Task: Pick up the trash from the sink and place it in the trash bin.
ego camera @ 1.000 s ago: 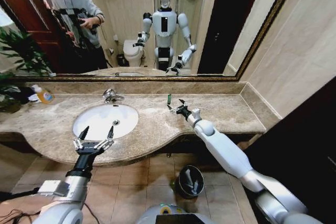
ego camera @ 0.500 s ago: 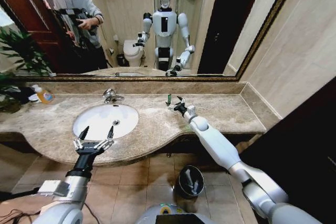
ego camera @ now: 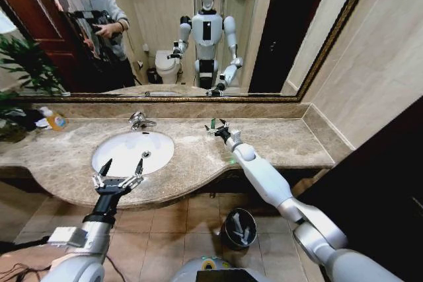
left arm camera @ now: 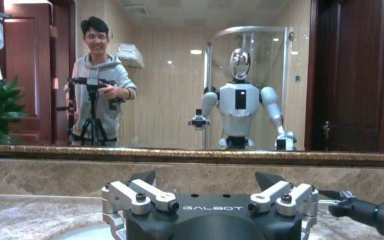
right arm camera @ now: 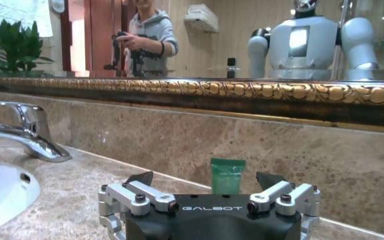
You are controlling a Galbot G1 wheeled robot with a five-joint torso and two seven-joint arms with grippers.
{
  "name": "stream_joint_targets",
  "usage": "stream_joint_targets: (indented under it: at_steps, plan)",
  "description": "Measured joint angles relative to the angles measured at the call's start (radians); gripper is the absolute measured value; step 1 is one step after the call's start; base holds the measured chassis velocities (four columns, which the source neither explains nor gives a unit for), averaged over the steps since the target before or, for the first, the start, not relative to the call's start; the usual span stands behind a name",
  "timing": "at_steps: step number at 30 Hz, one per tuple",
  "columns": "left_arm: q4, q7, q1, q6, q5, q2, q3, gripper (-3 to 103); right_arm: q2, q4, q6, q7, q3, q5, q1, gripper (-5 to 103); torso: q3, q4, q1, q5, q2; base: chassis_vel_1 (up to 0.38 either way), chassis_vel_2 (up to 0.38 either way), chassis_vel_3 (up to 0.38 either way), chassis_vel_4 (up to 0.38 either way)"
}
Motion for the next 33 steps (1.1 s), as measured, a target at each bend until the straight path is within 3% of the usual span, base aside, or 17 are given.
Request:
stream_joint_targets:
  at_steps: [9,12,13,15,18,19,21,23,27,33]
  plan:
    - [0.0,0.0,0.0,0.0,0.0,0.0,0.0,100,0.055,-0.087,0.028,0.003,0.006,-0.013,0.036,97,0.0,0.0002,0.0,-0.0001,0.0,0.0,0.0,0.0,0.0]
    - [0.0,0.0,0.0,0.0,0.0,0.0,0.0,100,0.063,-0.099,0.03,0.02,0.007,-0.021,0.035,84,0.0,0.0001,0.0,-0.0001,0.0,0.0,0.0,0.0,0.0]
    - [0.0,0.0,0.0,0.0,0.0,0.0,0.0,100,0.063,-0.099,0.03,0.02,0.007,-0.021,0.035,84,0.0,0.0001,0.0,-0.0001,0.0,0.0,0.0,0.0,0.0]
    - [0.0,0.0,0.0,0.0,0.0,0.0,0.0,100,0.059,-0.102,0.033,0.024,0.007,-0.024,0.03,67,0.0,0.0001,0.0,0.0001,0.0,0.0,0.0,0.0,0.0]
    - [0.0,0.0,0.0,0.0,0.0,0.0,0.0,100,0.05,-0.097,0.033,0.029,0.007,-0.024,0.024,51,0.0,0.0,0.0,0.0002,0.0,0.0,0.0,0.0,0.0]
    - [0.0,0.0,0.0,0.0,0.0,0.0,0.0,100,0.05,-0.097,0.033,0.029,0.007,-0.024,0.024,51,0.0,0.0,0.0,0.0002,0.0,0.0,0.0,0.0,0.0]
    - [0.0,0.0,0.0,0.0,0.0,0.0,0.0,100,0.04,-0.085,0.031,0.031,0.008,-0.023,0.016,40,0.0,0.0,0.0,0.0002,0.0,0.0,0.0,0.0,0.0]
    - [0.0,0.0,0.0,0.0,0.0,0.0,0.0,100,0.035,-0.078,0.029,0.031,0.008,-0.022,0.013,40,0.0,0.0,0.0,0.0003,0.0,0.0,0.0,0.0,0.0]
    - [0.0,0.0,0.0,0.0,0.0,0.0,0.0,100,0.007,-0.033,0.022,0.029,0.008,-0.019,-0.008,19,0.0,0.0001,0.0,0.0003,0.0,0.0,0.0,0.0,0.0]
    - [0.0,0.0,0.0,0.0,0.0,0.0,0.0,100,-0.035,0.047,0.017,0.025,0.015,-0.013,-0.048,8,0.0,0.0001,0.0,0.0004,0.0,0.0,0.0,0.0,0.0]
